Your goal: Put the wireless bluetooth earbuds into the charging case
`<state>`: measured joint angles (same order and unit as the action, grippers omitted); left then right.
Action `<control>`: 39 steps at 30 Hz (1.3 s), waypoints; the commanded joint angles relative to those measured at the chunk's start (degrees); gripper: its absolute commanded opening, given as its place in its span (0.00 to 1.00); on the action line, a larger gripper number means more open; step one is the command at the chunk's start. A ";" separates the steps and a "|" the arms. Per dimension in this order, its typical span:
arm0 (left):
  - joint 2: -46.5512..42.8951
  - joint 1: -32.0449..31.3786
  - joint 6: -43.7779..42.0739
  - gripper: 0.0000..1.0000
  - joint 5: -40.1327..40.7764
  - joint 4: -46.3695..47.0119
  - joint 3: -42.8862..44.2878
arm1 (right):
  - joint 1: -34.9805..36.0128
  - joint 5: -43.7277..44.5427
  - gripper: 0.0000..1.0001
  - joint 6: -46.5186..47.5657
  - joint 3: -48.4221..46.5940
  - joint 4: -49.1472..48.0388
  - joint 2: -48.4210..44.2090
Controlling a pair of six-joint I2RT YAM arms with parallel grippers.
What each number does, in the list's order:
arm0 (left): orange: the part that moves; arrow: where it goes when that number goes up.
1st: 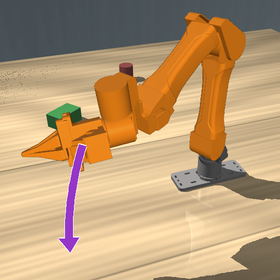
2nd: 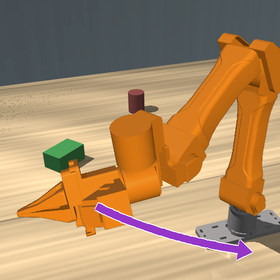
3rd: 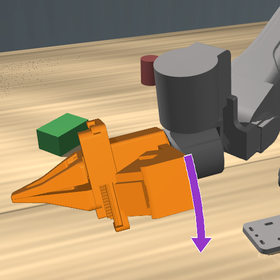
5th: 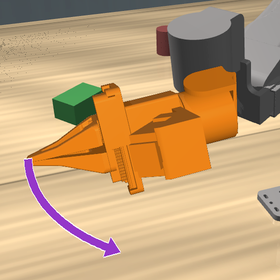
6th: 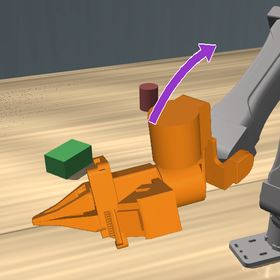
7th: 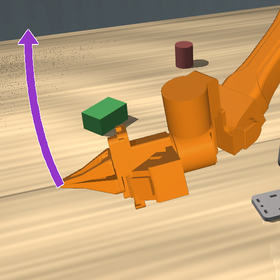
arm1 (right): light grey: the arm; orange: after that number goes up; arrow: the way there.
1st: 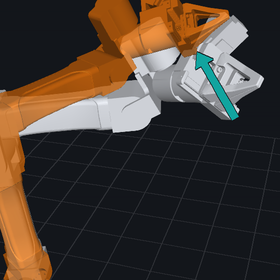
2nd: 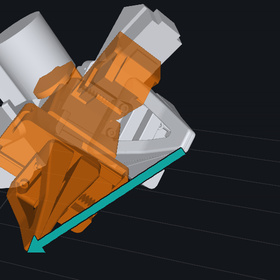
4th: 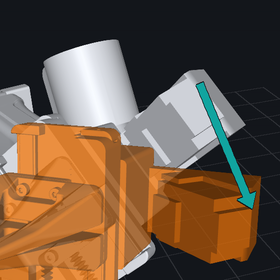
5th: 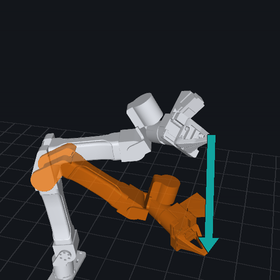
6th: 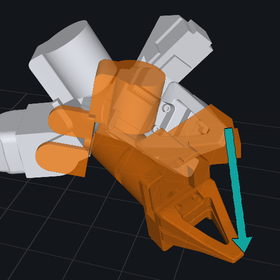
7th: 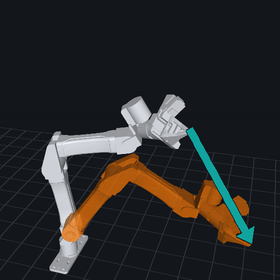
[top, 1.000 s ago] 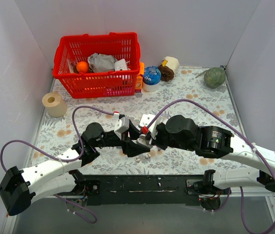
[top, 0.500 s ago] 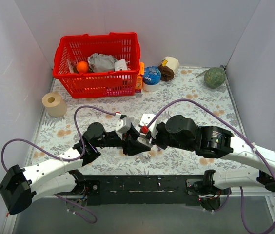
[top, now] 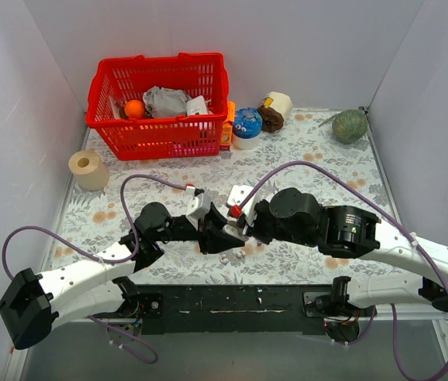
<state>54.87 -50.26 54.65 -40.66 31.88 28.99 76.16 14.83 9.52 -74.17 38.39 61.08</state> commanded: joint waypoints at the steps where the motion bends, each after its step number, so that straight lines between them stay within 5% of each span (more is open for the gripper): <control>1: -1.78 0.25 0.19 0.00 2.43 3.62 -2.18 | 0.39 2.04 0.12 -2.92 -0.89 -3.85 -1.66; 2: -2.05 0.25 0.45 0.00 2.78 4.15 -2.88 | 0.31 2.39 0.32 -3.36 -0.97 -4.46 -1.84; 5: -3.19 0.25 1.07 0.00 3.84 6.61 -4.55 | 0.30 4.24 0.55 -6.43 -0.54 -7.00 -3.15; 11: -6.44 0.25 3.70 0.00 9.28 11.71 -8.33 | 0.04 7.40 0.69 -14.43 -1.33 -11.40 -6.14; 19: -15.40 0.25 7.66 0.00 16.23 11.46 -14.31 | -0.49 15.67 0.65 -24.36 14.73 -11.50 -11.07; 23: -21.28 0.16 8.45 0.00 16.84 7.33 -15.37 | -0.49 19.27 0.43 -29.90 26.78 -13.95 -11.86; 26: -23.75 0.16 8.89 0.00 17.29 3.81 -15.55 | -0.66 16.21 0.36 -30.00 33.73 -19.05 -11.51; 32: -29.11 0.16 9.51 0.00 19.04 -1.90 -15.81 | -1.63 8.46 0.46 -31.48 34.71 -21.42 -0.54; 39: -33.07 0.16 10.39 0.00 20.27 -6.12 -16.51 | -7.33 3.98 0.41 -35.62 38.48 -29.59 6.33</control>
<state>23.90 -50.26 64.60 -22.28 29.58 13.10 72.49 21.65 -22.31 -36.97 15.94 65.73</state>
